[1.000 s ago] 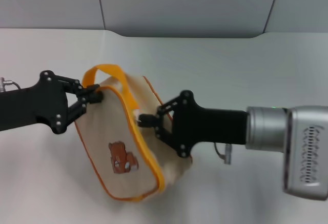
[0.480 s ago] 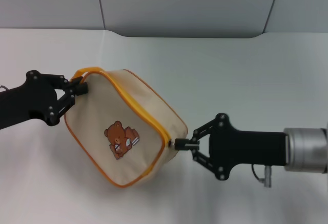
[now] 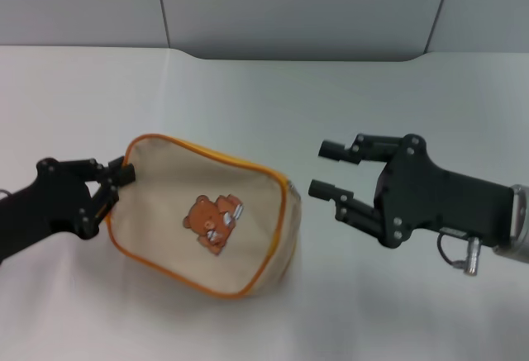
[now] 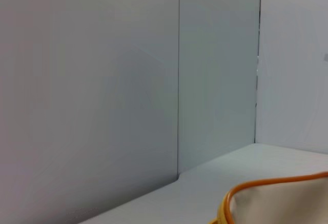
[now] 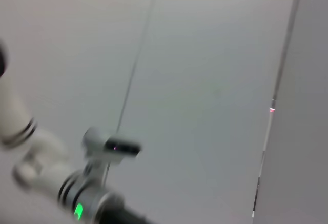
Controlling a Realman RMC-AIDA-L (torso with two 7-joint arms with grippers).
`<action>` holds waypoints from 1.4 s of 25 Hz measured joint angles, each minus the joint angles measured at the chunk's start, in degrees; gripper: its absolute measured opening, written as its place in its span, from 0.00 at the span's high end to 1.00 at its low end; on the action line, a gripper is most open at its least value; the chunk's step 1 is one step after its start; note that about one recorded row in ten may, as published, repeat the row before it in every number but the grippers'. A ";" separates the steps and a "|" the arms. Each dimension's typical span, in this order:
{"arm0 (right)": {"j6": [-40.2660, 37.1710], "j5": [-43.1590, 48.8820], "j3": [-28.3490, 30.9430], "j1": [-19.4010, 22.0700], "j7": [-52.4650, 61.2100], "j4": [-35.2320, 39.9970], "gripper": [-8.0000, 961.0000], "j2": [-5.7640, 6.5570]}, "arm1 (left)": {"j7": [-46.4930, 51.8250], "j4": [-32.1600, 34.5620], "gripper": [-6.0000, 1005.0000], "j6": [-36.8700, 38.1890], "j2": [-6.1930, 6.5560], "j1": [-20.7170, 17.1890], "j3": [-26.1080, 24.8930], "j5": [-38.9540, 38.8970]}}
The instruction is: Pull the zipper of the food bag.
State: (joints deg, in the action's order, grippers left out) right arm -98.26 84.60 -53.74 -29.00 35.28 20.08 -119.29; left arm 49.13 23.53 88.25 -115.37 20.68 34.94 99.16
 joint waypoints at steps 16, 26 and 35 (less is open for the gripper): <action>-0.47 0.84 1.37 0.92 10.61 -0.31 0.16 0.89 | 5.02 -3.94 0.71 10.24 0.54 0.11 -5.72 -0.01; -2.01 13.85 0.94 -1.03 23.26 3.47 0.13 3.44 | 11.29 -2.25 0.34 21.73 3.56 2.70 9.27 3.44; -1.49 16.99 0.98 -1.93 24.36 3.65 0.13 3.03 | 13.14 -0.33 0.18 19.95 3.60 2.71 11.25 5.06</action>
State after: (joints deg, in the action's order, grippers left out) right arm -99.75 101.59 -52.76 -30.93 59.64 23.73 -116.26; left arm 62.27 23.19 108.20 -111.77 23.39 46.18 104.22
